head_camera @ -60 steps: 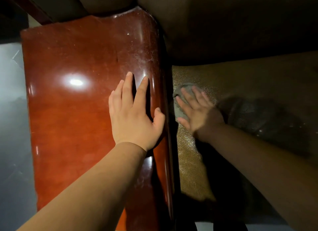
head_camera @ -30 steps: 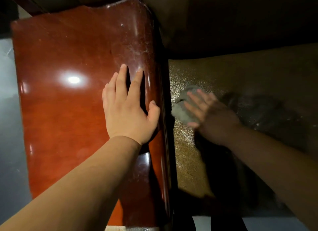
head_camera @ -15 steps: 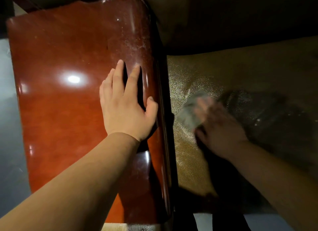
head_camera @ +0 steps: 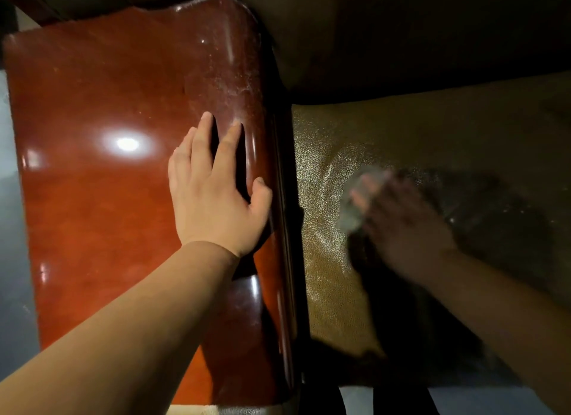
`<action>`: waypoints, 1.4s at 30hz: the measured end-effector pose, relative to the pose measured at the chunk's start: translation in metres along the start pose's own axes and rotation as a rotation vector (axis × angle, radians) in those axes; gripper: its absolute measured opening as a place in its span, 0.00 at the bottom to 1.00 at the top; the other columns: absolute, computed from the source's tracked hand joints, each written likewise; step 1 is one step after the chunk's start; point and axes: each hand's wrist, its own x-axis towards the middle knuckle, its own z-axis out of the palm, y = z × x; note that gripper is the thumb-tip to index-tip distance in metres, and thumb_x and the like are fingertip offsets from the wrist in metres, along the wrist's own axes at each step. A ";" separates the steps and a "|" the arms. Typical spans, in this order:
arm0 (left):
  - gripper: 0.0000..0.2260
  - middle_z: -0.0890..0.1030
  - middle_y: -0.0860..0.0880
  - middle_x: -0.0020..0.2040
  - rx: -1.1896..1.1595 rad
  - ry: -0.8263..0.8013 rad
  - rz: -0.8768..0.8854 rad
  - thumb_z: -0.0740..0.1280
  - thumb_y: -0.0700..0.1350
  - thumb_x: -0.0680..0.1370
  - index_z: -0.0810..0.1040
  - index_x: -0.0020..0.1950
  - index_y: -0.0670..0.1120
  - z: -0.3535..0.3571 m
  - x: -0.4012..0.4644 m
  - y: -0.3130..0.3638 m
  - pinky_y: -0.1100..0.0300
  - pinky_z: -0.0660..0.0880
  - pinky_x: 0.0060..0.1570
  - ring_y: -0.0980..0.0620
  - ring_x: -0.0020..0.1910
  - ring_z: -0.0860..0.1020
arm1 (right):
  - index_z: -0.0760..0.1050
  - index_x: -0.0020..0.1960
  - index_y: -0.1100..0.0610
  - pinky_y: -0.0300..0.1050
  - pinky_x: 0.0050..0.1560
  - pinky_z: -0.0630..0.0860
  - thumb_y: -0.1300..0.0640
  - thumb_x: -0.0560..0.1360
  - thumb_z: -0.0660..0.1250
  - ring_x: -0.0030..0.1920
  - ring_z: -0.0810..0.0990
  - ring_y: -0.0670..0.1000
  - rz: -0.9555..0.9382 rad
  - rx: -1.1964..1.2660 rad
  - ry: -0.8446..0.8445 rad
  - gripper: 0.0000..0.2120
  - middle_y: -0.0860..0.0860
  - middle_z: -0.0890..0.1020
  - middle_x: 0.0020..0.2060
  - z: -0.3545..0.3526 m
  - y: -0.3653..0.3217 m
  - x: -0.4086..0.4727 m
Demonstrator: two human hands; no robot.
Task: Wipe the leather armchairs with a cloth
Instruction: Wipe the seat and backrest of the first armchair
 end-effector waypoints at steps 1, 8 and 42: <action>0.33 0.63 0.40 0.83 0.003 -0.003 -0.002 0.64 0.54 0.75 0.69 0.80 0.47 0.000 0.000 0.000 0.37 0.59 0.78 0.36 0.80 0.62 | 0.63 0.81 0.58 0.68 0.79 0.55 0.50 0.82 0.54 0.81 0.55 0.68 0.182 -0.003 -0.023 0.29 0.59 0.61 0.82 -0.003 0.015 0.008; 0.33 0.62 0.41 0.83 0.014 -0.016 -0.011 0.64 0.54 0.75 0.68 0.81 0.47 -0.001 -0.003 -0.003 0.38 0.60 0.77 0.36 0.79 0.62 | 0.56 0.82 0.64 0.69 0.80 0.51 0.53 0.78 0.61 0.81 0.49 0.71 0.247 0.090 -0.021 0.36 0.67 0.59 0.80 0.006 -0.043 -0.005; 0.25 0.73 0.43 0.77 0.027 -0.289 0.372 0.65 0.56 0.75 0.80 0.71 0.49 -0.010 -0.082 0.031 0.35 0.53 0.80 0.38 0.78 0.66 | 0.59 0.83 0.57 0.61 0.80 0.58 0.44 0.81 0.64 0.83 0.53 0.60 -0.049 0.064 -0.057 0.35 0.56 0.57 0.83 0.007 -0.071 -0.141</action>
